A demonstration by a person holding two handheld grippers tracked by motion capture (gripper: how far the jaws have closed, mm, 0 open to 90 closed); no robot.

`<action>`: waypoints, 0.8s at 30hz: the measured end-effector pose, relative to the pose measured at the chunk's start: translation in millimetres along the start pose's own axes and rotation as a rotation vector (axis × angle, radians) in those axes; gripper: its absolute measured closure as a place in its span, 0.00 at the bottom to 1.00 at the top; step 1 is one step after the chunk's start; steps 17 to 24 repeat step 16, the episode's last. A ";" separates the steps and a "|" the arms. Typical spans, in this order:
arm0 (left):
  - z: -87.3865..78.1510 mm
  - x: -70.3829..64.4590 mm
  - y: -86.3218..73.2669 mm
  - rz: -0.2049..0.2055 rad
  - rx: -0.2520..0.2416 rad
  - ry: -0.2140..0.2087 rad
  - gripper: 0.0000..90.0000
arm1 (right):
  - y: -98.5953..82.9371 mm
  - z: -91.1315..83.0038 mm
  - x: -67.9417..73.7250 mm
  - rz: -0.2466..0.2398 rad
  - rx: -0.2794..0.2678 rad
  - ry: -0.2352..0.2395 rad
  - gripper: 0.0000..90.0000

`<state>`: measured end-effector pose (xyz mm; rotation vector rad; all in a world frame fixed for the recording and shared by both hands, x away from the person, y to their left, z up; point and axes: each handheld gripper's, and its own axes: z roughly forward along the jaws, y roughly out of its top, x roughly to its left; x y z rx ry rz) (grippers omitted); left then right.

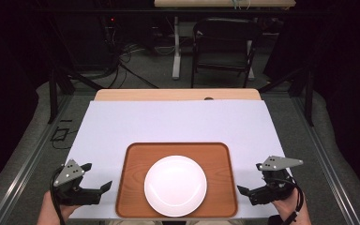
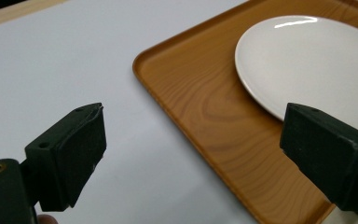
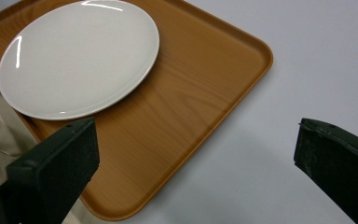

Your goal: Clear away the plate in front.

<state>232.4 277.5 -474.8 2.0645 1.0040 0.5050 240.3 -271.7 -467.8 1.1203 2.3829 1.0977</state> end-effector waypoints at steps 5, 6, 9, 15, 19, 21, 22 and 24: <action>-1.5 1.8 -10.1 0.001 0.004 0.015 0.08 | -14.9 0.6 -2.1 0.040 0.006 0.010 0.00; -0.4 5.3 -12.7 -0.024 -0.005 -0.011 0.08 | -15.0 0.9 -1.4 0.038 0.013 -0.012 0.00; 2.9 6.4 -15.7 -0.035 0.008 -0.014 0.08 | -15.0 2.6 -2.1 0.039 0.023 -0.003 0.00; 8.1 5.5 -16.6 -0.035 0.025 -0.020 0.09 | -15.5 2.3 -3.0 0.037 0.022 0.012 0.00; 8.7 5.5 -16.6 -0.036 0.026 -0.019 0.09 | -15.7 2.8 -3.7 0.034 0.026 0.016 0.00; 8.7 5.5 -16.6 -0.036 0.026 -0.019 0.09 | -15.7 2.8 -3.7 0.034 0.026 0.016 0.00; 8.7 5.5 -16.6 -0.036 0.026 -0.019 0.09 | -15.7 2.8 -3.7 0.034 0.026 0.016 0.00; 8.7 5.5 -16.6 -0.036 0.026 -0.019 0.09 | -15.7 2.8 -3.7 0.034 0.026 0.016 0.00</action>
